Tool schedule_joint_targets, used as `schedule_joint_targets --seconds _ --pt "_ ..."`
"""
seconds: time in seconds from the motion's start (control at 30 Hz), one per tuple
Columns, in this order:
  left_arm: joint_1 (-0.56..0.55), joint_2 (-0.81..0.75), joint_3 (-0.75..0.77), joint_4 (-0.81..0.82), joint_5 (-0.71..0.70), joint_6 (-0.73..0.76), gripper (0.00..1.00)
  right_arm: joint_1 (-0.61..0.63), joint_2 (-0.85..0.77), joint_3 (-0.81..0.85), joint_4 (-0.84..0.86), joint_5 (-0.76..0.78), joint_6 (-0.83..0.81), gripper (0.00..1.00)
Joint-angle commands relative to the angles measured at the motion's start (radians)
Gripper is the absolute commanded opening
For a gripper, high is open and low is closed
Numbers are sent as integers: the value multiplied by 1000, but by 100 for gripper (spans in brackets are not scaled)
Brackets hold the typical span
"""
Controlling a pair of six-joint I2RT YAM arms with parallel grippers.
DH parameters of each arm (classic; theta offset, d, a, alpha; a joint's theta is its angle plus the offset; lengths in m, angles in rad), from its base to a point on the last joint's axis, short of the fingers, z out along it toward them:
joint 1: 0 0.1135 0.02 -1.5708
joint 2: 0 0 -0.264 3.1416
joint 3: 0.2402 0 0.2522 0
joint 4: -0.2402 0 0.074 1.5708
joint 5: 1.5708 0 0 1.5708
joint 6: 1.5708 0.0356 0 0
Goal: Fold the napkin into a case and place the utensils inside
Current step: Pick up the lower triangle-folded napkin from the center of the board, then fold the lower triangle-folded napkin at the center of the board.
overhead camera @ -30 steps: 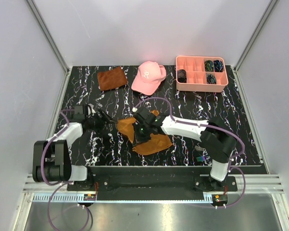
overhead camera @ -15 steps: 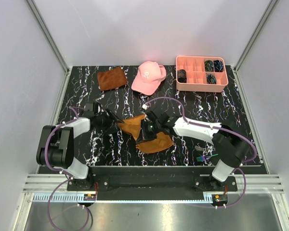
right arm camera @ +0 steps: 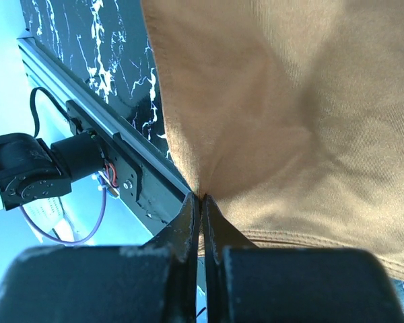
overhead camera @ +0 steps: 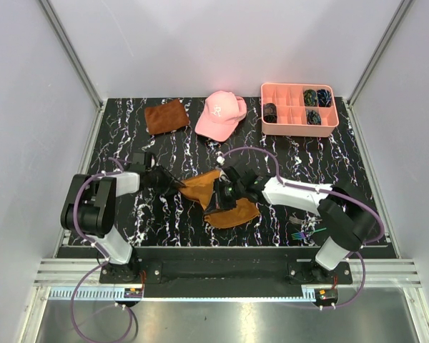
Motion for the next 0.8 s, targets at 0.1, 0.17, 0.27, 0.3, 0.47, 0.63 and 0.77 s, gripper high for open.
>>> schedule_joint_targets --seconds 0.1,0.17,0.27,0.3,0.47,0.63,0.77 --pt "0 -50 60 -70 -115 69 7 -7 -53 -23 48 -51 6 0" --pt "4 -64 90 -145 -146 113 0 -7 -53 -35 49 -69 -3 0" --pt "12 -91 109 -215 -173 164 0 12 -32 -49 54 -97 -23 0" --pt "13 -101 111 -229 -178 176 0 28 -24 -50 58 -106 -26 0" --pt "12 -170 135 -352 -259 242 0 74 42 -105 265 -193 53 0" --pt "-19 -236 172 -464 -432 270 0 78 91 -182 471 -272 144 0" --pt "-81 -216 222 -492 -486 261 0 73 106 -219 489 -270 142 0"
